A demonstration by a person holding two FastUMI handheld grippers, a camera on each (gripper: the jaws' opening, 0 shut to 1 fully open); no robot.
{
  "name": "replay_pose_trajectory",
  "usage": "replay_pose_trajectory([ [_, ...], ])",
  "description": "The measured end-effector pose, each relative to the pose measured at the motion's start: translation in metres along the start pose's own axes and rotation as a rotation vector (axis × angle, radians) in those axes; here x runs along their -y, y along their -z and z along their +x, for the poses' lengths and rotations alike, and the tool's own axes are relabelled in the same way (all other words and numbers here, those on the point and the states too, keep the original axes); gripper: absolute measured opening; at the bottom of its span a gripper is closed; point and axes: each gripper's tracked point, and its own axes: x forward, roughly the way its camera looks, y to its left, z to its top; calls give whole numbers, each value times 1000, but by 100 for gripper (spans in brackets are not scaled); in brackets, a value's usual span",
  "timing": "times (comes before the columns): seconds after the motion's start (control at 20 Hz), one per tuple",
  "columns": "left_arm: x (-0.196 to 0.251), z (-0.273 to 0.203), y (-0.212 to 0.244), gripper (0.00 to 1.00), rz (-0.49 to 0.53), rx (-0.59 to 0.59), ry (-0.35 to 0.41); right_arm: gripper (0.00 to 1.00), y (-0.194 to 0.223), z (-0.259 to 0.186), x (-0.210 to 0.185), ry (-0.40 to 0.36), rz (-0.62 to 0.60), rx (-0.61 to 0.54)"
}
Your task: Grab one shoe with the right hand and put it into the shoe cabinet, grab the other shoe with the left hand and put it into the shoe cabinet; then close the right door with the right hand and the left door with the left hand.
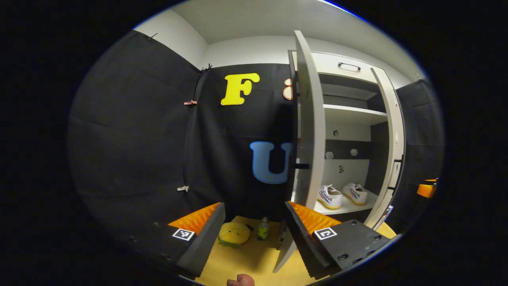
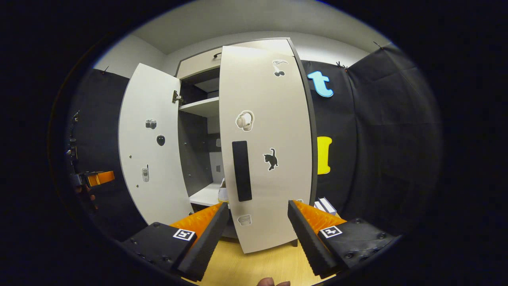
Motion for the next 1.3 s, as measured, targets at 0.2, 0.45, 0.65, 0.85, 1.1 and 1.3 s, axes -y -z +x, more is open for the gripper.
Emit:
replay_pose_trajectory([
  [0.2, -3, 31, 6, 93, -19, -21, 13, 98, -5, -4, 8, 21, -10, 13],
  [0.45, 3, 50, 11, 93, 10, -40, 39, 98, -10, -9, 21, 49, -19, 16],
  [0.65, 11, 49, 8, 94, 54, -23, 35, 98, -12, -13, 27, 59, -25, 20],
  [0.85, 23, 42, 10, 94, 41, -18, 17, 98, -11, -16, 31, 60, -20, 16],
  [1.1, 42, 36, 11, 96, 28, -15, 22, 98, -11, -19, 42, 69, -16, 18],
  [1.3, 76, 31, 11, 90, 27, -9, 77, 98, -10, -20, 49, 70, -3, 15],
])
